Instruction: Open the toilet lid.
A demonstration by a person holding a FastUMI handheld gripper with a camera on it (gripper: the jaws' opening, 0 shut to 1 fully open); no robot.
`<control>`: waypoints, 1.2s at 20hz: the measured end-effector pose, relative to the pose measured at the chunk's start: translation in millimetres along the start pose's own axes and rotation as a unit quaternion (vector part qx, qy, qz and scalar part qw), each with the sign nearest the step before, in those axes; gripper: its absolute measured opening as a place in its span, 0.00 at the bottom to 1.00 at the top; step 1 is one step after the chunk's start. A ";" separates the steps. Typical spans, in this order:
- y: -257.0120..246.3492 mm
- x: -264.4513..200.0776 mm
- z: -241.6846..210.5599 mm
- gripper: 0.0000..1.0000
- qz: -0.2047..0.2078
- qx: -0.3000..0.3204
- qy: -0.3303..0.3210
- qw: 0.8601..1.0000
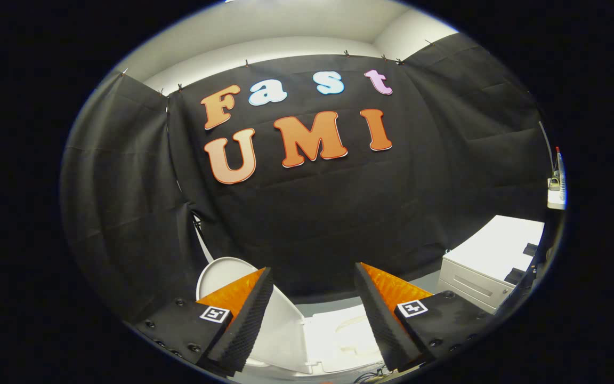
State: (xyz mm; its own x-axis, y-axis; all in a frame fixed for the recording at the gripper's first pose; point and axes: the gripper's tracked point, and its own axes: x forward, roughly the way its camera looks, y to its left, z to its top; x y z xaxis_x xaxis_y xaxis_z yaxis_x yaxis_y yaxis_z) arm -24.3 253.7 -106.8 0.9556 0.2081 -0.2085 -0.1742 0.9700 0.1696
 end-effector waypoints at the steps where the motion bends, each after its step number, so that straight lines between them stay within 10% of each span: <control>1: -7.4 -0.2 0.9 0.98 -0.006 0.000 0.000 1.000; 24: -49.8 1.3 -0.6 0.98 -0.045 0.002 -0.001 0.999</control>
State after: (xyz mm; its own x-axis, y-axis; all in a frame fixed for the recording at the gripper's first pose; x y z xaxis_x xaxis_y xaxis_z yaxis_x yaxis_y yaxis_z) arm -14.6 205.8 -116.2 0.9679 0.1202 -0.2209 -0.0868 0.9841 0.1548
